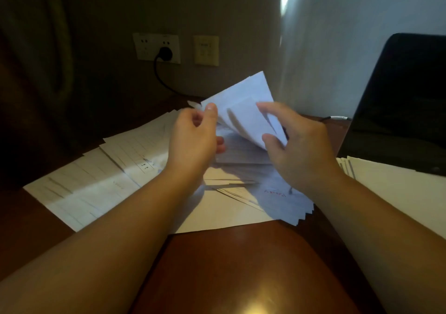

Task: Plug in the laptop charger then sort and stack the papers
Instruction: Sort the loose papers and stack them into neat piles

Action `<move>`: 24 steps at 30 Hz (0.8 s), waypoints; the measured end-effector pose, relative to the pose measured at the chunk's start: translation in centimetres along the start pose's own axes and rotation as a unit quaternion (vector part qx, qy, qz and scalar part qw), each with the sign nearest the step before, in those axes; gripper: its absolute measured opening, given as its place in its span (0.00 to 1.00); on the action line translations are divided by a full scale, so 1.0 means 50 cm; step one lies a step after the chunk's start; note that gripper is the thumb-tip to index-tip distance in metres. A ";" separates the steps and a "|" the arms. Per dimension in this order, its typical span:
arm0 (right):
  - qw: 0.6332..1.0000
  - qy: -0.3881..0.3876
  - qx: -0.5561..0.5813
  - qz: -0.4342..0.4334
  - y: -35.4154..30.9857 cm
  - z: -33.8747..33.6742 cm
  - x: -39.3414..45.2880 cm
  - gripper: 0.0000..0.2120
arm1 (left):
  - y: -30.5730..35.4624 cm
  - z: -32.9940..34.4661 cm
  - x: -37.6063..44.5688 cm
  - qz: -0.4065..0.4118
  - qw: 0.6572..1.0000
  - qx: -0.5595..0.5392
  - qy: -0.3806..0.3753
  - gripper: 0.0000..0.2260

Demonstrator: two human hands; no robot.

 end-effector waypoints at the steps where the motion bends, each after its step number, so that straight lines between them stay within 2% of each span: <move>1: 0.998 -0.023 0.044 0.022 -0.008 -0.004 0.001 0.33 | 0.002 0.002 -0.001 -0.104 0.989 -0.097 -0.029 0.14; 2: 0.993 -0.051 0.094 0.045 -0.015 -0.005 0.003 0.38 | 0.005 0.002 -0.003 -0.186 0.964 -0.184 -0.055 0.18; 4: 0.981 -0.100 0.155 0.065 -0.022 -0.007 0.006 0.40 | 0.013 -0.002 -0.005 -0.271 0.916 -0.278 -0.101 0.25; 7: 0.965 -0.184 0.173 0.064 -0.018 -0.009 0.008 0.25 | 0.016 -0.018 0.005 -0.321 0.874 -0.329 -0.160 0.31; 9: 0.938 -0.251 0.230 0.069 -0.019 -0.012 0.004 0.21 | 0.010 -0.029 0.011 -0.335 0.864 -0.324 -0.189 0.27; 11: 0.893 -0.287 0.329 0.106 -0.028 -0.018 0.005 0.15 | 0.013 -0.037 0.007 -0.351 0.867 -0.278 -0.218 0.20; 12: 0.884 -0.271 0.358 0.126 -0.029 -0.018 0.007 0.11 | 0.015 -0.039 0.004 -0.346 0.878 -0.244 -0.223 0.16; 13: 0.891 -0.232 0.363 0.146 -0.028 -0.019 0.010 0.09 | 0.016 -0.041 0.002 -0.330 0.891 -0.216 -0.223 0.13; 16: 0.956 -0.068 0.201 0.201 0.006 -0.010 0.016 0.07 | 0.026 -0.045 0.003 -0.262 0.912 -0.204 -0.243 0.25; 17: 0.962 -0.027 0.148 0.228 0.015 -0.011 0.017 0.09 | 0.035 -0.049 0.000 -0.241 0.915 -0.200 -0.252 0.27; 19: 0.956 0.019 0.104 0.273 0.030 -0.016 0.022 0.15 | 0.051 -0.061 -0.003 -0.191 0.926 -0.179 -0.272 0.28; 21: 0.939 0.009 0.100 0.329 0.036 -0.020 0.027 0.26 | 0.072 -0.074 -0.009 -0.146 0.932 -0.156 -0.294 0.27; 24: 0.877 -0.026 0.193 0.440 0.043 -0.019 0.036 0.37 | 0.109 -0.092 -0.020 -0.115 0.930 -0.154 -0.313 0.27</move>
Point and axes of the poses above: each hand's wrist, its own x-axis towards the middle knuckle, its own z-axis out of the palm, y = z × x, the point moved 1 cm from there along x, towards the middle knuckle, and after that the axes turned 1 degree about -x, right-handed, at the moved point
